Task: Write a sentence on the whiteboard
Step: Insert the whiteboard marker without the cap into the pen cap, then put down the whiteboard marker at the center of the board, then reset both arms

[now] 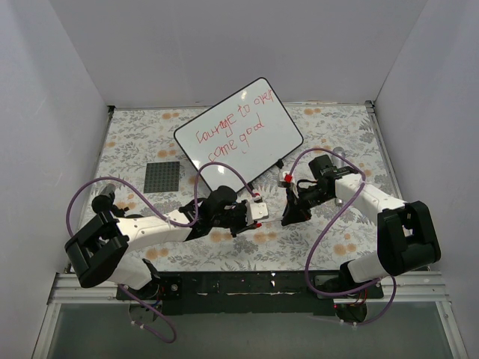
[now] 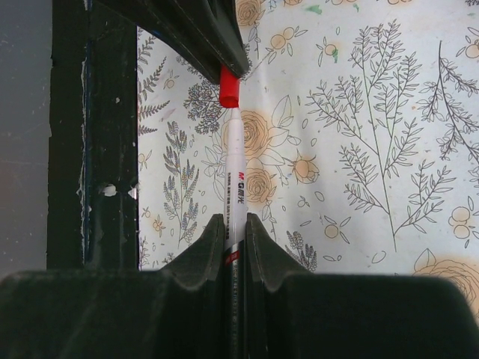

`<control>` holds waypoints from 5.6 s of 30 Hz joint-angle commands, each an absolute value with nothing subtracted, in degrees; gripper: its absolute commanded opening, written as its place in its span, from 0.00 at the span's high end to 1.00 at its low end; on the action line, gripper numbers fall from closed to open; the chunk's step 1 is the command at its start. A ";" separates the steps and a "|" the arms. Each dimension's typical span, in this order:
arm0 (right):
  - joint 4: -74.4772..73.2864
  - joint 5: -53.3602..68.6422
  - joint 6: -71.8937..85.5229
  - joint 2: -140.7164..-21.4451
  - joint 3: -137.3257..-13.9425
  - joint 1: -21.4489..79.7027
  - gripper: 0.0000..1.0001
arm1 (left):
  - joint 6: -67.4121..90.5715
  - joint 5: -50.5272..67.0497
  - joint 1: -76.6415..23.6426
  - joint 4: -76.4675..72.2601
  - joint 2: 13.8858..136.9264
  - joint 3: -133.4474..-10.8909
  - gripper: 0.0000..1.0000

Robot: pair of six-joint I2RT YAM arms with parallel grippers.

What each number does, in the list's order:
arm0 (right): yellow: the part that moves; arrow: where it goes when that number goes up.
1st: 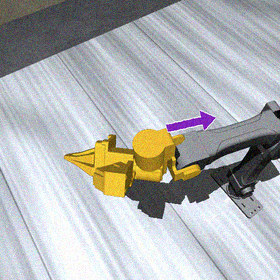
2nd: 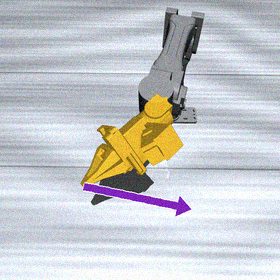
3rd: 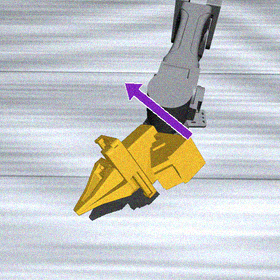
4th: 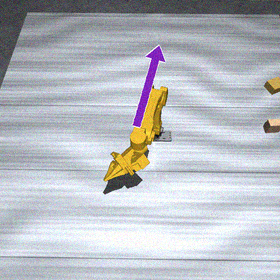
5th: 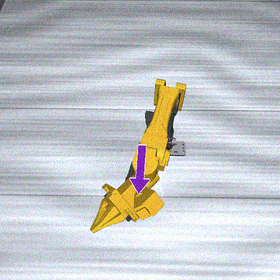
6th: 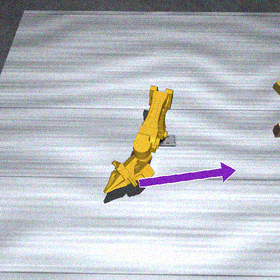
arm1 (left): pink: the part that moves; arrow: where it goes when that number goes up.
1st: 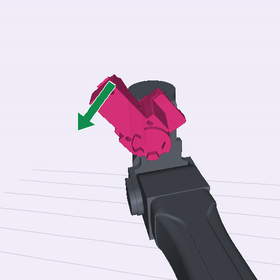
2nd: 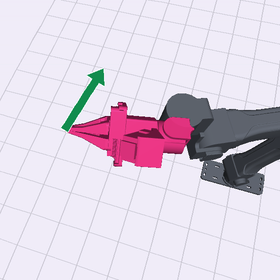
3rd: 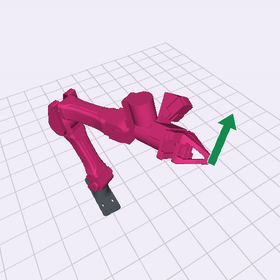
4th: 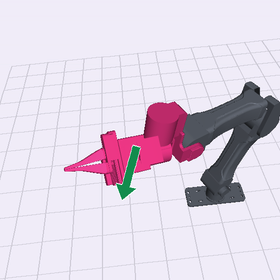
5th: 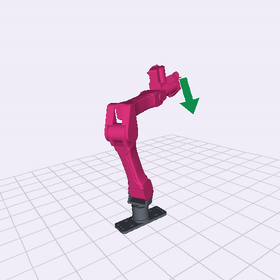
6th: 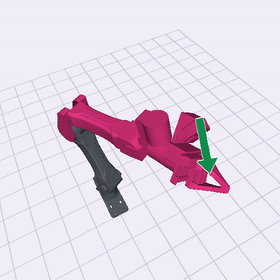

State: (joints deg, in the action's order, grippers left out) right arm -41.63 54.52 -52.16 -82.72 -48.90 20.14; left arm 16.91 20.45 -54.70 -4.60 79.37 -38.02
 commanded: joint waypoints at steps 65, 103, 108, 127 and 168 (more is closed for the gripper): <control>-41.13 55.90 -51.77 -83.50 -50.45 20.65 0.99 | 18.37 21.71 -54.67 -6.24 80.51 -40.52 1.00; -42.80 58.10 -53.61 -86.57 -51.06 22.50 0.99 | 17.66 31.73 -57.13 -14.31 91.23 -55.72 1.00; -43.07 58.89 -53.70 -87.80 -51.15 22.50 0.99 | 20.74 32.78 -57.22 -23.54 90.26 -54.84 1.00; -42.10 59.15 -52.65 -89.30 -51.42 15.30 0.99 | 20.39 25.41 -56.87 -18.47 79.91 -46.86 0.69; -24.26 13.02 -5.11 -50.80 -70.75 -2.02 0.02 | 48.26 -12.30 -38.94 24.08 53.96 -73.64 0.02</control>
